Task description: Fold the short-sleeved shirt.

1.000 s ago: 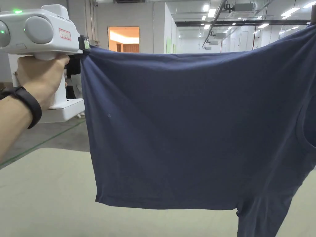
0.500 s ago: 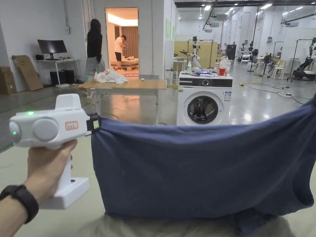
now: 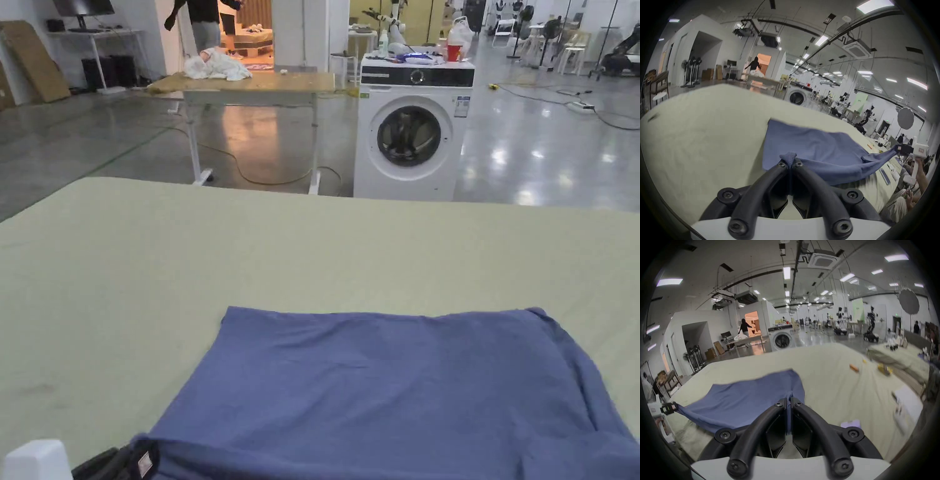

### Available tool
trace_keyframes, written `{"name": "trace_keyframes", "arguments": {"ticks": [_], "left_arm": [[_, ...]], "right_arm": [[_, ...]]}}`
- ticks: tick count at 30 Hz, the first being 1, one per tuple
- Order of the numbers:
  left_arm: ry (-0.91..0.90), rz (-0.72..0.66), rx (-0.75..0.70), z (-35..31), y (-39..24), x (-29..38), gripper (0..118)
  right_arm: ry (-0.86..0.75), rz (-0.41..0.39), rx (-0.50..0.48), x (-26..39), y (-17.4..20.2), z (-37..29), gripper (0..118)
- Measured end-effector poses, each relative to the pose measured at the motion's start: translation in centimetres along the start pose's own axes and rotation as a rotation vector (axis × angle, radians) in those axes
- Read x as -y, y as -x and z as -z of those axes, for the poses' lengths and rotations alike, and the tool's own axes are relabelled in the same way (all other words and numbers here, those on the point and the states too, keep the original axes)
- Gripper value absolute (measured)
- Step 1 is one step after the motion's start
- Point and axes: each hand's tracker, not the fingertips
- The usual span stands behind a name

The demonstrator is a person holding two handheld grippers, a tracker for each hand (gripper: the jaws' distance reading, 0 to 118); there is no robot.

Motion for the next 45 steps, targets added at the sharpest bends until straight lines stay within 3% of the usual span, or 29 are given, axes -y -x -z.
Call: {"name": "trace_keyframes", "arguments": {"ticks": [5,7,11,15,18,20,21,22,24,27,31,37,39,40,42,45], "left_arm": [[0.037,-0.063,-0.056,-4.5,0.9,4.5,0],[0.057,-0.114,-0.058,-5.2,1.2,5.1,0],[0.072,-0.084,-0.064,-5.2,1.0,5.5,0],[0.13,0.001,-0.072,-4.3,0.5,5.7,2],[0.148,0.033,-0.107,-3.7,0.8,6.1,37],[0.157,0.028,-0.128,-3.8,0.8,6.2,43],[0.146,0.019,-0.149,-3.9,0.8,6.2,64],[0.142,0.031,-0.167,-4.1,0.4,6.1,83],[0.068,0.11,-0.221,-4.9,-0.7,6.0,92],[-0.075,0.213,-0.321,-6.4,-3.7,5.4,92],[-0.234,0.344,-0.265,-8.7,-7.6,3.6,92],[-0.351,0.381,-0.168,-10.5,-11.5,1.3,86],[-0.364,0.344,-0.126,-10.6,-12.0,0.7,72],[-0.36,0.328,-0.097,-10.7,-12.2,0.6,54],[-0.362,0.326,-0.082,-10.7,-12.4,0.5,34],[-0.345,0.352,-0.073,-10.7,-12.4,0.3,0]], "right_arm": [[0.04,0.156,0.095,6.6,-1.7,-4.1,1],[0.074,0.156,0.154,8.1,-2.3,-4.2,1],[0.108,0.178,0.147,9.8,-2.5,-3.9,1],[0.149,0.098,0.149,10.4,-1.9,-3.2,4],[0.179,-0.005,0.159,11.3,-1.6,-3.2,55],[0.197,-0.028,0.176,11.8,-1.6,-3.1,61],[0.193,-0.026,0.172,12.5,-2.2,-3.3,71],[0.182,-0.027,0.172,12.5,-2.2,-3.6,72],[0.149,-0.029,0.176,12.3,-2.0,-4.0,72],[0.003,-0.049,0.172,11.8,-1.3,-5.3,72],[-0.085,-0.124,0.118,10.1,1.4,-6.4,72],[-0.152,-0.251,0.026,7.4,5.6,-6.9,68],[-0.161,-0.294,0.019,7.2,6.8,-6.8,49],[-0.168,-0.303,0.013,7.2,7.2,-6.8,30],[-0.165,-0.308,-0.015,6.9,7.8,-6.9,7],[-0.162,-0.303,-0.06,6.8,8.5,-7.1,4]]}}
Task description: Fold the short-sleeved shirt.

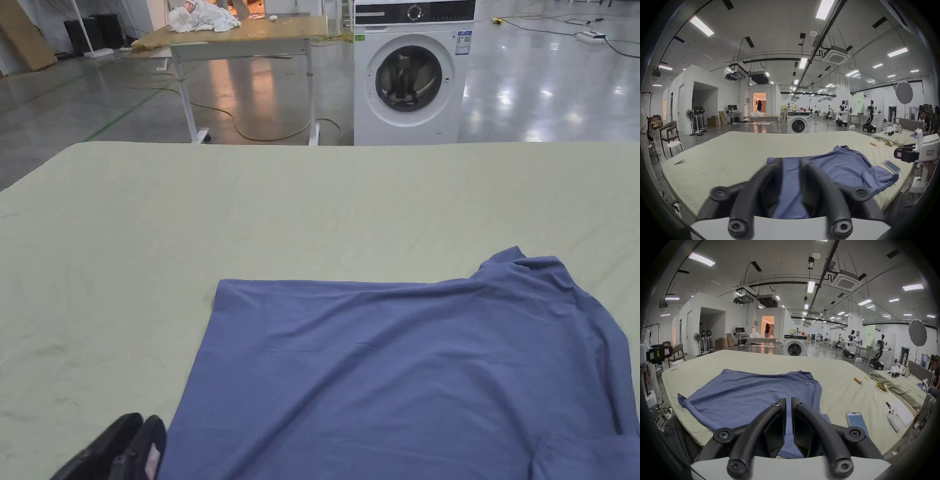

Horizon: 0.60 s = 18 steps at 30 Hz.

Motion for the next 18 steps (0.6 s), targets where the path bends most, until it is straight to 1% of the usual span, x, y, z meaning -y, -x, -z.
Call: {"name": "trace_keyframes", "arguments": {"ticks": [2,4,12,13,14,15,16,17,18], "left_arm": [[-0.004,0.025,-0.024,-0.2,-0.2,0.2,0],[0.019,0.018,0.004,-0.3,0.3,0.2,0],[0.095,-0.064,-0.054,-0.4,3.3,1.6,0],[0.114,-0.076,-0.076,-0.4,4.1,2.1,4],[0.159,-0.093,-0.078,-0.1,5.1,2.6,13],[0.19,-0.111,-0.082,0.0,5.9,3.2,26],[0.228,-0.133,-0.087,0.3,6.8,4.1,46],[0.263,-0.148,-0.092,0.6,7.5,5.0,57],[0.29,-0.159,-0.104,1.1,8.3,6.1,60]], "right_arm": [[-0.005,-0.012,-0.011,0.1,0.4,-0.1,0],[0.007,-0.018,-0.016,0.3,0.5,0.2,0],[0.039,0.028,-0.009,0.9,0.2,0.2,0],[0.042,0.031,-0.007,1.0,0.1,0.1,0],[0.043,0.035,-0.001,1.2,0.0,0.0,0],[0.047,0.041,-0.003,1.4,-0.1,0.0,0],[0.055,0.054,-0.006,1.3,-0.1,0.1,0],[0.061,0.068,-0.011,1.6,-0.2,0.2,0],[0.068,0.083,-0.018,1.9,-0.3,0.2,0]]}}
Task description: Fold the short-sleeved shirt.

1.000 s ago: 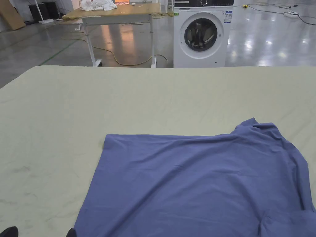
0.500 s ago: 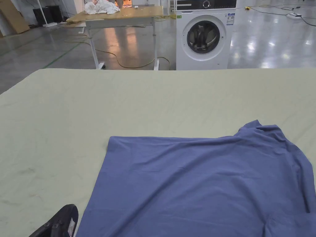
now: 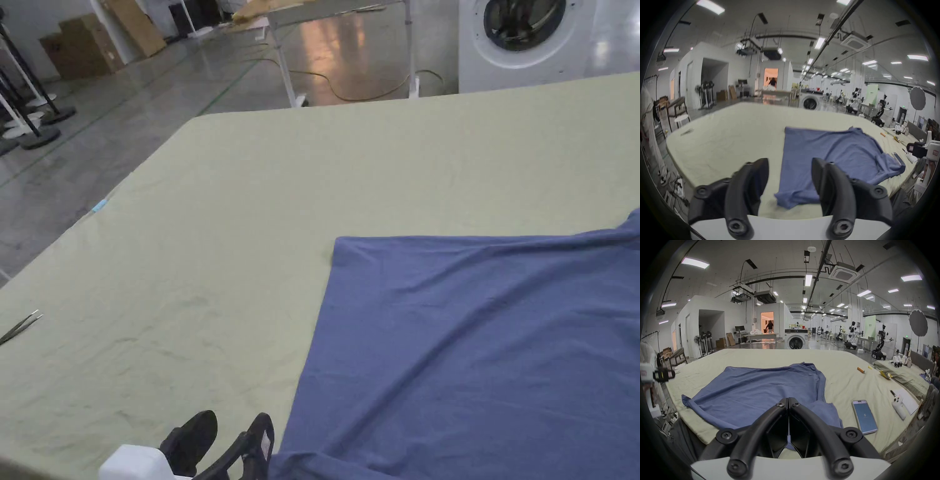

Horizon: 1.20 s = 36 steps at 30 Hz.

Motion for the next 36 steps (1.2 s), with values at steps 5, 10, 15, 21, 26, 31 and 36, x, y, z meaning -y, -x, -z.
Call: {"name": "trace_keyframes", "arguments": {"ticks": [5,10,15,21,26,31,36], "left_arm": [[0.191,-0.114,0.036,4.1,2.4,3.8,62],[0.256,-0.097,0.051,6.9,2.8,4.9,59],[0.329,-0.038,0.079,8.5,2.0,5.4,23],[0.383,0.043,0.075,9.0,0.4,5.2,9],[0.448,0.25,0.047,9.9,-1.6,5.3,8],[0.418,0.406,-0.021,9.4,-3.7,6.6,8],[0.433,0.476,-0.043,9.5,-4.5,6.9,8]], "right_arm": [[0.025,0.039,-0.019,0.2,-0.3,0.1,0],[0.024,0.033,0.003,-0.2,-0.9,-0.4,0],[0.033,0.084,0.039,0.1,-1.9,-0.5,0],[0.054,0.126,0.088,0.6,-3.4,-0.6,0],[0.123,0.13,0.116,1.9,-5.6,-0.2,3],[0.202,0.228,0.2,4.2,-8.1,0.2,38],[0.255,0.239,0.229,6.4,-9.2,0.5,57]]}}
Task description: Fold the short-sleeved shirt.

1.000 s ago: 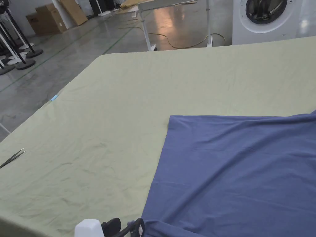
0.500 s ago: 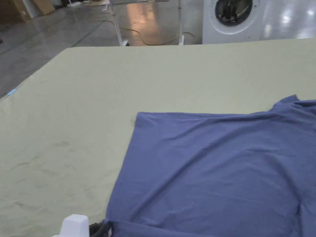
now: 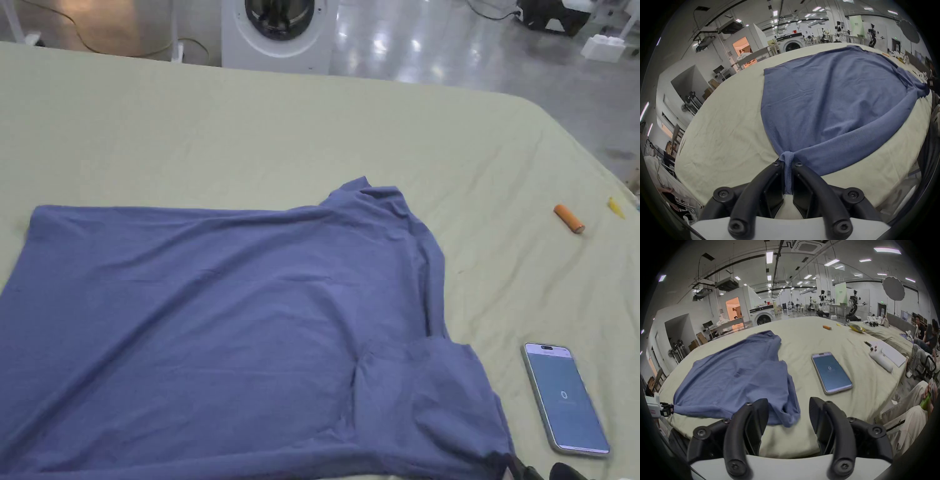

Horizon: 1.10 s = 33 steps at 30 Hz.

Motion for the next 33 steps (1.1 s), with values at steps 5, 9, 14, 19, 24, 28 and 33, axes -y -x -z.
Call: {"name": "trace_keyframes", "arguments": {"ticks": [5,9,14,19,24,28,33], "left_arm": [[-0.003,-0.063,0.038,-0.1,1.1,0.2,8],[-0.01,-0.176,0.078,-0.1,2.2,0.4,8],[-0.028,-0.299,0.134,-0.2,3.7,0.8,8],[-0.102,-0.395,0.194,-2.0,5.5,0.7,6],[-0.217,-0.541,0.282,-2.1,8.6,-2.2,6],[-0.262,-0.496,0.266,-0.2,9.9,-6.5,5],[-0.269,-0.461,0.24,4.0,11.4,-12.7,5]], "right_arm": [[0.041,-0.021,-0.016,0.9,-0.6,1.8,56],[0.049,-0.076,-0.05,0.6,-0.2,3.1,32],[0.08,-0.136,-0.061,0.3,0.3,4.2,8],[0.026,-0.17,-0.083,-0.9,0.9,2.3,5],[-0.048,-0.091,-0.097,-5.2,1.1,2.2,5],[-0.062,-0.112,-0.088,-9.0,2.9,5.9,5],[-0.034,-0.075,-0.096,-13.8,4.8,12.3,5]]}}
